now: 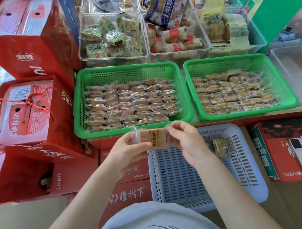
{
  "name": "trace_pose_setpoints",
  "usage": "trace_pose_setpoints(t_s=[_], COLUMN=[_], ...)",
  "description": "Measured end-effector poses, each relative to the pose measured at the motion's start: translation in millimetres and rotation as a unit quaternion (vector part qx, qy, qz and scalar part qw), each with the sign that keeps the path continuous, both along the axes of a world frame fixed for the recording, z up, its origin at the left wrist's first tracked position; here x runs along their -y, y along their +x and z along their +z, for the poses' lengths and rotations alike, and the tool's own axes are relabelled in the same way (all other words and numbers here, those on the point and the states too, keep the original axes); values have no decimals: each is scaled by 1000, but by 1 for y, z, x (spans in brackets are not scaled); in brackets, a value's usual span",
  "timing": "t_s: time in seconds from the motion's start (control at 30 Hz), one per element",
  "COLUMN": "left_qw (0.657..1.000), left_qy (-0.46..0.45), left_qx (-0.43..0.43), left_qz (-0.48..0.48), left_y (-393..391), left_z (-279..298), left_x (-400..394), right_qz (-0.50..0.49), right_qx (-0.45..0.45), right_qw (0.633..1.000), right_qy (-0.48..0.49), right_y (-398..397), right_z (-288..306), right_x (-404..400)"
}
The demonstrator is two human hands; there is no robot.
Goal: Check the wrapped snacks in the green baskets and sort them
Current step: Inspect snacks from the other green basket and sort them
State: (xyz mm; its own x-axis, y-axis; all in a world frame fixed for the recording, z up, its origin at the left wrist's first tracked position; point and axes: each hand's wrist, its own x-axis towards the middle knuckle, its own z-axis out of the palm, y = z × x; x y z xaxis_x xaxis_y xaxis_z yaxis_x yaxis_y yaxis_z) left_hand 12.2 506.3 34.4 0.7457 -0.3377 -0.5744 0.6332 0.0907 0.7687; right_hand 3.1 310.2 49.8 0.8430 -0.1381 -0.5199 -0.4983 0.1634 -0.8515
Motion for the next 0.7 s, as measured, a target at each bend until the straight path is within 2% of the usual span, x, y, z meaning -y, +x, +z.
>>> trace_pose_setpoints(t_s=[0.03, 0.07, 0.13, 0.2, 0.23, 0.27, 0.3, 0.33, 0.43, 0.5, 0.6, 0.7], left_qw=[999, 997, 990, 984, 982, 982, 983, 983, 985, 988, 990, 990], left_qy=[17, 30, 64, 94, 103, 106, 100, 90, 63, 39, -4, -21], left_qx=[13, 23, 36, 43, 43, 43, 45, 46, 41, 27, 8, -3], left_qz=[-40, -73, -120, -146, -149, -149, -150, -151, -153, -149, -143, -141], left_y=[0, 0, 0, 1, 1, 1, 2, 2, 2, 2, 2, 3], left_z=[-1, -1, 0, 3, 3, 4, 6, 6, 6, 3, 0, -3], left_x=[0, 1, 4, 8, 10, 11, 12, 12, 11, 11, 14, 16], right_qz=[39, 96, 215, 279, 291, 295, 293, 285, 236, 188, 96, 38], right_qx=[43, 94, 194, 257, 274, 278, 271, 255, 180, 129, 59, 14], right_qw=[991, 959, 860, 784, 765, 761, 776, 807, 913, 957, 992, 999], right_qy=[-122, -248, -420, -490, -505, -506, -489, -450, -280, -178, -61, -28], right_y=[-1, -2, -3, -2, -2, -2, -2, -1, 3, 5, 9, 10], right_z=[1, 4, 9, 12, 12, 12, 12, 11, 9, 9, 8, 3], right_x=[1, 2, 1, -3, -3, -4, -4, -2, 1, 4, 3, 1])
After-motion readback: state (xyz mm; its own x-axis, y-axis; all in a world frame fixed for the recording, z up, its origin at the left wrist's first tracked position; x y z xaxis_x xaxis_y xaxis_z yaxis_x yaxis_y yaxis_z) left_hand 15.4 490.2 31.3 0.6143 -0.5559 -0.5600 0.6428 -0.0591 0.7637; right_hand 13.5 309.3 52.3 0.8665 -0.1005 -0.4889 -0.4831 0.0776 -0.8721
